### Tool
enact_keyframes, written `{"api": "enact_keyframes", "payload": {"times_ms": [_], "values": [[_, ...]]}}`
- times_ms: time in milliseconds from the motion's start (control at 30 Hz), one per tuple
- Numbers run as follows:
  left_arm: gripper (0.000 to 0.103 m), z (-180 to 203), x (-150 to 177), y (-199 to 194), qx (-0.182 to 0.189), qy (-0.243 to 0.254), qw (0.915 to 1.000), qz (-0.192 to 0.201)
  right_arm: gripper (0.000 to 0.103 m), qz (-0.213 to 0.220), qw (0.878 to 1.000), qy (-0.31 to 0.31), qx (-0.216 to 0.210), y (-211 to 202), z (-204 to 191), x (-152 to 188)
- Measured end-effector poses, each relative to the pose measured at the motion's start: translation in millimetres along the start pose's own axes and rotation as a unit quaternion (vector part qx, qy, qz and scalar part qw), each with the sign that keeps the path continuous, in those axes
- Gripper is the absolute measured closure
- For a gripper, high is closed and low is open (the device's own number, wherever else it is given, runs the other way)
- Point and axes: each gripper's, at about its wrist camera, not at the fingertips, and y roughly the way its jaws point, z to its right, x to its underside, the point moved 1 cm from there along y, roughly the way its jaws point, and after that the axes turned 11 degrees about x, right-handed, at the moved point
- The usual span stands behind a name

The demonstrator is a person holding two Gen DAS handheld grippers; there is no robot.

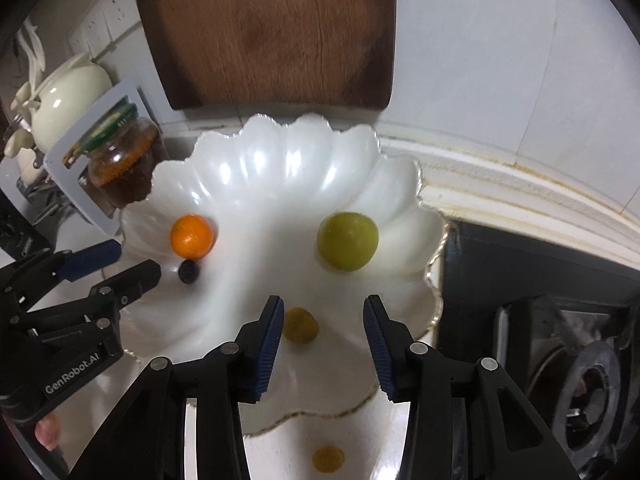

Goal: Organize fruits
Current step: 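Open both tools to drop the blueberry and yellow-brown fruit into the bowl, then withdraw both tools from the bowl toward the remaining fruits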

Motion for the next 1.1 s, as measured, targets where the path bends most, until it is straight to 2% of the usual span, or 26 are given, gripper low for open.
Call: {"api": "enact_keyframes", "payload": {"times_ms": [133,367,767,1100], "values": [[0.051,4.6,-0.6,-27.1,-0.010,0.008,0.9997,0.022,0.060,0.022,1.000,0.002,0.000,-20.7,2.3,2.6],[0.051,10.8,4.7,-62.9,-0.010,0.014,0.9989,0.044,0.060,0.062,0.998,0.001,0.006,-61.4,3.1,8.3],[0.051,19.7,38.4,-124.0,0.007,0.023,0.9955,0.091,0.060,0.131,0.991,0.000,0.011,-130.3,-0.1,36.6],[0.051,28.5,67.2,-159.9,0.009,0.032,0.9922,0.120,0.060,0.156,0.988,-0.003,0.009,-162.4,-0.3,65.2]]}}
